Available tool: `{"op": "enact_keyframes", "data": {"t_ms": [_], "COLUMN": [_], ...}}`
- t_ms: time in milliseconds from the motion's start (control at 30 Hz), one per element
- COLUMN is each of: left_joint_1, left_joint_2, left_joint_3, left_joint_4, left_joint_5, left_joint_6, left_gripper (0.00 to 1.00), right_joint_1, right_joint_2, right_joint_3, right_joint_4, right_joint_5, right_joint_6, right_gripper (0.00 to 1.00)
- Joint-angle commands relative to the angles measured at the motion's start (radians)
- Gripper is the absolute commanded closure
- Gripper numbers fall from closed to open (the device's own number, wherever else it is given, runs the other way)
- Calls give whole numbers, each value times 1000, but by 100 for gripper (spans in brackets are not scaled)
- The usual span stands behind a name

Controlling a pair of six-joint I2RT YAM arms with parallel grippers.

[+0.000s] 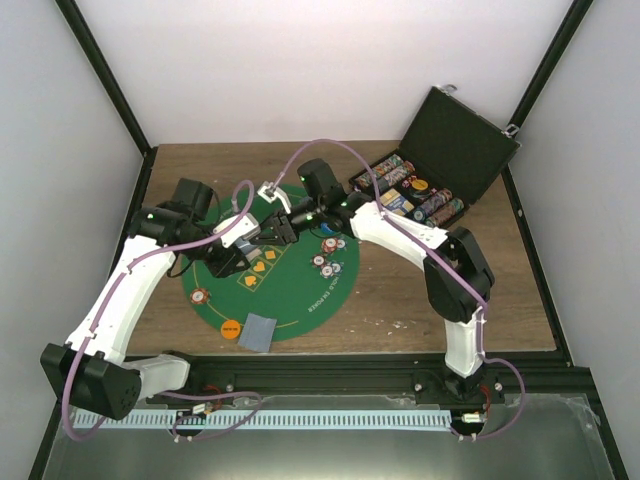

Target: Distribute texas hold em gaming equipment

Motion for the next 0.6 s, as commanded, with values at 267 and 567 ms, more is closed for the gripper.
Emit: {"op": "enact_keyframes", "data": {"t_ms": [267, 567], "left_joint_1": [-1, 1], "left_joint_2": [-15, -18], "left_joint_3": [-8, -26], "left_joint_4": [27, 35], "left_joint_5": [-1, -19], "left_joint_6": [4, 1], "left_gripper": [63, 63], "right_joint_1": [-13, -25], "right_joint_2": [-57, -76], "right_joint_3": [10, 36], "right_joint_4": [-113, -194], "right_joint_5": [68, 133], "right_joint_6": [-61, -106], "right_gripper": [89, 99]}}
